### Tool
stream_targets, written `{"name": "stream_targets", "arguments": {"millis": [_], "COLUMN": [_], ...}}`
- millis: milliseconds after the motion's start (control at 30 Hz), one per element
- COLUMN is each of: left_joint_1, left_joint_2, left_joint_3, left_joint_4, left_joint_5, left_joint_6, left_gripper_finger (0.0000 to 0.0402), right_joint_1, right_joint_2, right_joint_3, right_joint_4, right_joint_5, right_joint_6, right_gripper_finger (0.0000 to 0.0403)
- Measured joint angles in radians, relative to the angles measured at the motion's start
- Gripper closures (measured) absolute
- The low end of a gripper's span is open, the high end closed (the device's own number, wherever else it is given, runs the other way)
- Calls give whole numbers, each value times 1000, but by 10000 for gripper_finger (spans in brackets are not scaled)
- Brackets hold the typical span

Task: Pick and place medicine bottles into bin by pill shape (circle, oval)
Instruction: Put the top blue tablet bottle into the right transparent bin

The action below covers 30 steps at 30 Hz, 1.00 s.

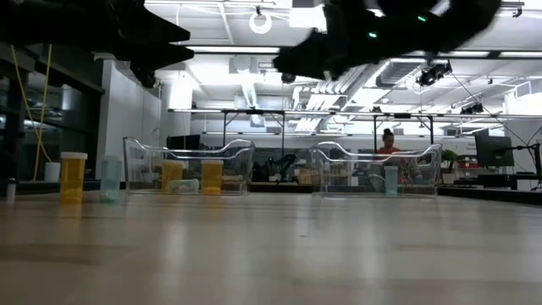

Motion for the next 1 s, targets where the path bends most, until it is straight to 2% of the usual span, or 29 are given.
{"name": "stream_targets", "arguments": {"millis": [133, 233, 400, 533, 633, 767, 900, 1000], "left_joint_1": [0, 0, 0, -16, -72, -175, -245, -259], "left_joint_2": [0, 0, 0, 0, 1, 19, 37, 58], "left_joint_3": [0, 0, 0, 27, 102, 212, 287, 294], "left_joint_4": [-1, 0, 0, -61, -226, -541, -868, -1037], "left_joint_5": [0, 0, -9, -29, -106, -247, -356, -375], "left_joint_6": [-16, -16, -78, -105, -108, -154, -339, -522], "left_gripper_finger": [192, 192, 192, 192, 192, 192, 192, 192], "right_joint_1": [4, 2, 4, 4, 2, -7, -12, -12], "right_joint_2": [-144, -276, -409, -426, -423, -422, -422, -422], "right_joint_3": [-205, -306, -356, -356, -356, -356, -356, -356], "right_joint_4": [205, 208, 172, 156, 140, 123, 122, 122], "right_joint_5": [79, 86, 57, 57, 57, 58, 58, 58], "right_joint_6": [34, 115, 160, 159, 159, 159, 159, 167], "right_gripper_finger": [260, 260, 260, 260, 260, 260, 260, 260]}}
